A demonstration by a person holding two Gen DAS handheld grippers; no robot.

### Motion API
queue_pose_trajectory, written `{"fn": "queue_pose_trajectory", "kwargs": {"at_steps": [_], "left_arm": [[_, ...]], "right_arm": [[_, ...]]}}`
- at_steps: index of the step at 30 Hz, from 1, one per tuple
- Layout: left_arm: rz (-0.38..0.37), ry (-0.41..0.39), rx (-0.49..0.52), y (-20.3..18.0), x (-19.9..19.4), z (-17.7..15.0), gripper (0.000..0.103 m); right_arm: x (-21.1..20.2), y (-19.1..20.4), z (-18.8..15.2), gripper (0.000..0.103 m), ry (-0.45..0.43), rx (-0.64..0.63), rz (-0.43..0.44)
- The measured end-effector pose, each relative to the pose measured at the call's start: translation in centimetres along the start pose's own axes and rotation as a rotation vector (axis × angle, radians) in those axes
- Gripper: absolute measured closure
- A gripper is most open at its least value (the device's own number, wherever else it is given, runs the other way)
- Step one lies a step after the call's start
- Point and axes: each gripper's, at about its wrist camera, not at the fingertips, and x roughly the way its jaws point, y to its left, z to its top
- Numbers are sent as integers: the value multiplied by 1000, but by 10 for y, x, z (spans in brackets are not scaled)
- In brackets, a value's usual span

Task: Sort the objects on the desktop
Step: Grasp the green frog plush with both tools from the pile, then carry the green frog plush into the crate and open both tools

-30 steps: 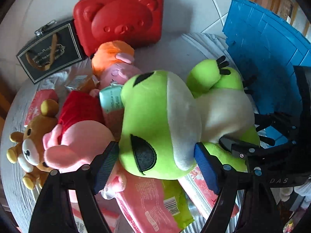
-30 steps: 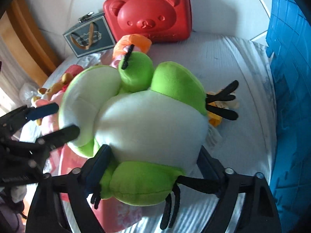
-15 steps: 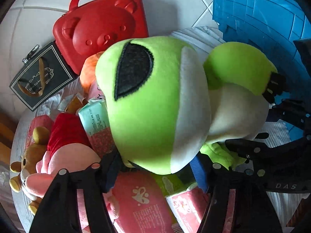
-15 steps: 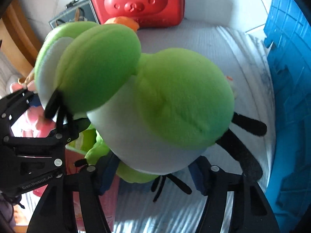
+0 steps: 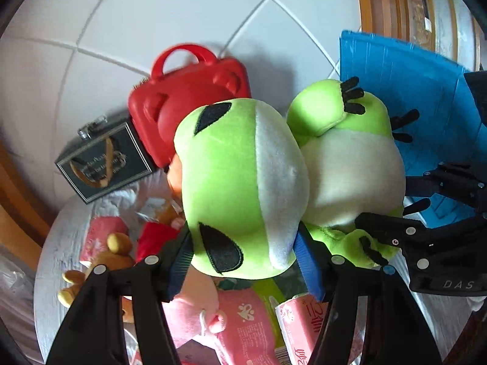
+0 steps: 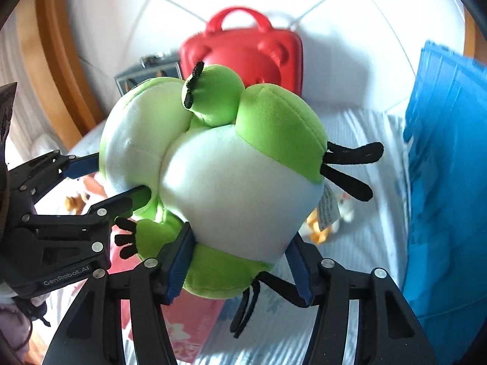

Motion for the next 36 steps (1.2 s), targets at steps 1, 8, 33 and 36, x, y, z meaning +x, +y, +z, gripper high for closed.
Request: {"fn": "queue_pose_trajectory", "kwargs": {"at_steps": [1, 8, 33, 36], "left_arm": [[3, -20, -2, 0, -9, 5, 41], [22, -174, 11, -6, -72, 45, 41], [-232, -389, 220, -265, -110, 264, 41], [-251, -348, 241, -304, -82, 288, 41]], "right_arm": [[-7, 0, 2, 46, -21, -6, -2], [-81, 6, 30, 47, -174, -24, -28], [-283, -227, 67, 47, -354, 156, -305], [-276, -273, 69, 47, -313, 193, -309]]}}
